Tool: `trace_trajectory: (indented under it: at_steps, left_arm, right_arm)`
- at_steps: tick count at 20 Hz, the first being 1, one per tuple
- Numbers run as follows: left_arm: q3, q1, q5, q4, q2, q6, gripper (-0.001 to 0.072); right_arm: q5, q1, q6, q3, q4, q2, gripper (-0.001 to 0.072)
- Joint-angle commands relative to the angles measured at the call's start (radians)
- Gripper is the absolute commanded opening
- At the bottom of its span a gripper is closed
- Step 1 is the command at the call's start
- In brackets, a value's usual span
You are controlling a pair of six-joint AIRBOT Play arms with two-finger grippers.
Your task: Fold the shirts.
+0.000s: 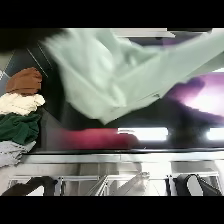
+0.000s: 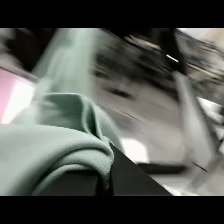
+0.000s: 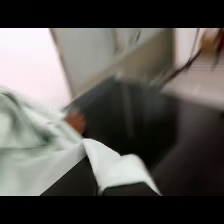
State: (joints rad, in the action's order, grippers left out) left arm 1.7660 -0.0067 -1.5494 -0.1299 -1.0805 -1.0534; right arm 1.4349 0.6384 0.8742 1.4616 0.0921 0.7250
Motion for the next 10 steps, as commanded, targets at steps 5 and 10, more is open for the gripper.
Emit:
trace_trajectory:
  at_steps: [5, 10]
  left_arm:
    - [-0.439, 0.418, 0.347, -0.182, 0.326, -0.045, 0.0025]
    - [-0.813, 0.204, 0.521, -0.191, 0.025, 0.083, 0.0197]
  right_arm:
    - [-0.257, -0.112, -0.061, 0.062, 0.040, 0.095, 0.0020]
    - [-0.378, -0.566, -0.037, -0.009, 0.334, 0.579, 0.0021]
